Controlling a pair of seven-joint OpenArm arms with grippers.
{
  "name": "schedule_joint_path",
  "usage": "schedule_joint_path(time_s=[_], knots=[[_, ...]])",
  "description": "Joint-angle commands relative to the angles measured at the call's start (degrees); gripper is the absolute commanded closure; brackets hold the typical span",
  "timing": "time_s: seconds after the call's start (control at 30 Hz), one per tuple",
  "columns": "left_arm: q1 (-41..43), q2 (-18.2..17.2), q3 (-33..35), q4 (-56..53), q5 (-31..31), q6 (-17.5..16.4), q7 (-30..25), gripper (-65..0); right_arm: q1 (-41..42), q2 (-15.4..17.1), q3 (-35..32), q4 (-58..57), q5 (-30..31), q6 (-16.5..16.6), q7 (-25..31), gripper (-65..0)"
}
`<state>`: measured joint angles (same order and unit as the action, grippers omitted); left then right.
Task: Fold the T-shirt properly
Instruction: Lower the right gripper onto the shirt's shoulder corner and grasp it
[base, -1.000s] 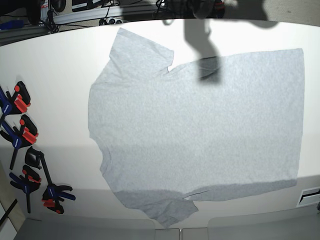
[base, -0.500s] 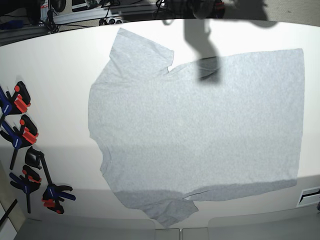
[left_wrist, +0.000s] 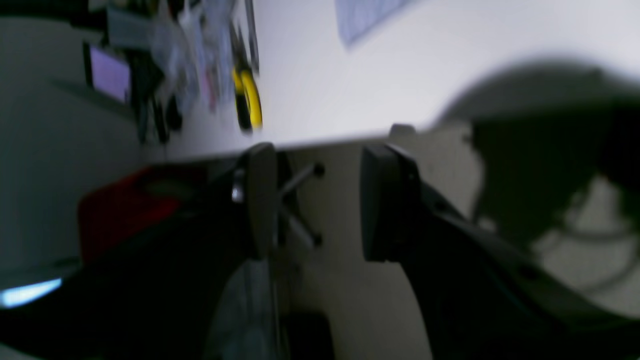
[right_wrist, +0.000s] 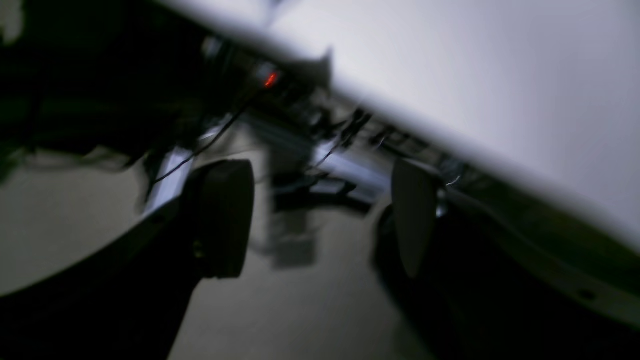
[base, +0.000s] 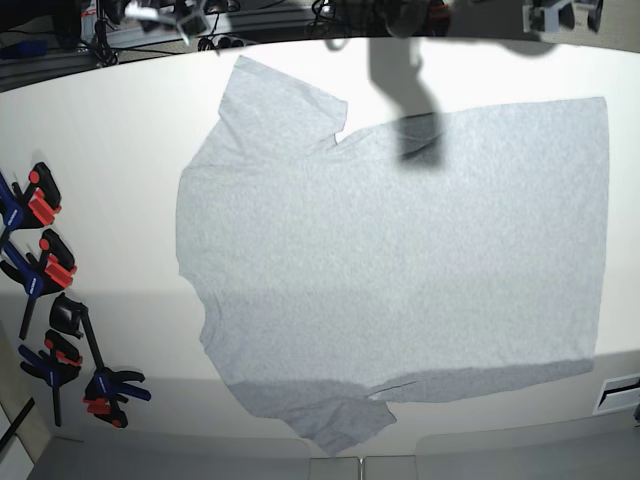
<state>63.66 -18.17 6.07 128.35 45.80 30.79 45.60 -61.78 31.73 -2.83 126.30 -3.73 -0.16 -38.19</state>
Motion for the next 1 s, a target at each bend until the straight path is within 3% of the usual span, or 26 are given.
schedule_joint_path(time_s=[0.0, 0.13, 0.3, 0.5, 0.67, 0.97], knots=[[0.04, -0.96, -0.07, 0.96, 1.25, 0.42, -1.9, -25.6, 0.35, 0.35, 0.2, 1.81, -1.36, 0.13, 0.61, -40.2], [-2.6, -3.85, -0.07, 0.96, -0.2, 0.48, -7.37, -25.6, 4.59, 0.5, 0.2, 3.61, -5.44, 0.15, 0.7, -40.2], [-4.96, -7.39, -0.07, 0.96, -12.57, 0.5, -14.6, -25.6, 8.44, 2.49, 0.17, 3.61, -5.49, 2.34, 0.63, -40.2], [-7.67, -8.52, -0.07, 0.96, -14.62, 0.46, -9.99, -25.6, 11.08, 4.17, -0.09, 3.61, -5.05, 9.7, 0.87, -40.2], [-15.5, -8.52, -0.07, 0.96, -14.62, 0.46, -4.44, -25.6, 13.7, 4.13, -4.09, 3.58, -5.14, 15.58, 0.83, -40.2], [-22.16, -8.55, -0.07, 0.96, -14.62, 0.42, -3.61, -25.6, 21.11, 4.13, -16.0, -3.06, -11.34, 16.06, -1.75, -40.2]])
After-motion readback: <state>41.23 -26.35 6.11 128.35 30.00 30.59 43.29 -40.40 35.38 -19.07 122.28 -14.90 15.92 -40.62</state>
